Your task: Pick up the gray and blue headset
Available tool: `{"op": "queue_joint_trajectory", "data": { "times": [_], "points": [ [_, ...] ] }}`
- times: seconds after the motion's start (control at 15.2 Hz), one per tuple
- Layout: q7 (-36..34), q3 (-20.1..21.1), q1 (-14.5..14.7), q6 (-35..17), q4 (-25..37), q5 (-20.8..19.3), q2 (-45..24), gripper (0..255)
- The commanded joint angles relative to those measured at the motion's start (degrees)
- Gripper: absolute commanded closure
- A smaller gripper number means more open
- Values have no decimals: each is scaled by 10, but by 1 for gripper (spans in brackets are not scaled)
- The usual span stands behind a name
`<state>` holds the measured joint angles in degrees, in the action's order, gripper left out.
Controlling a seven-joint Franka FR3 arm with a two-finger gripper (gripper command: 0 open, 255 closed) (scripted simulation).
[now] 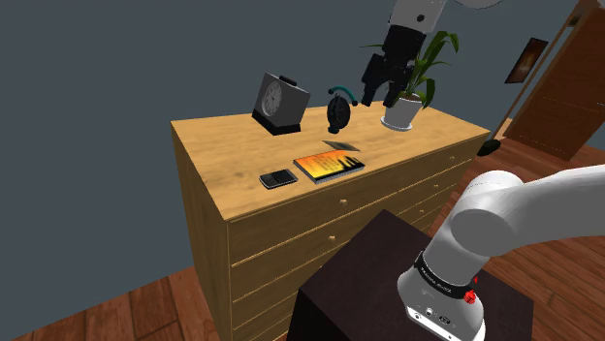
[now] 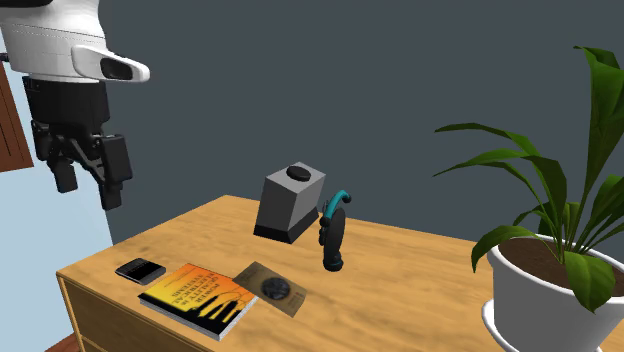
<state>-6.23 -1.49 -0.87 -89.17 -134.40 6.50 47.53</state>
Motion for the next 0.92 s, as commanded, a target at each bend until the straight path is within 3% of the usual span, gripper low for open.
{"op": "queue_joint_trajectory", "data": {
  "times": [0.0,0.86],
  "points": [
    [0,0,0,0,0,0,0,0],
    [106,-93,-29,-61,157,-59,-249,0]
  ]
}}
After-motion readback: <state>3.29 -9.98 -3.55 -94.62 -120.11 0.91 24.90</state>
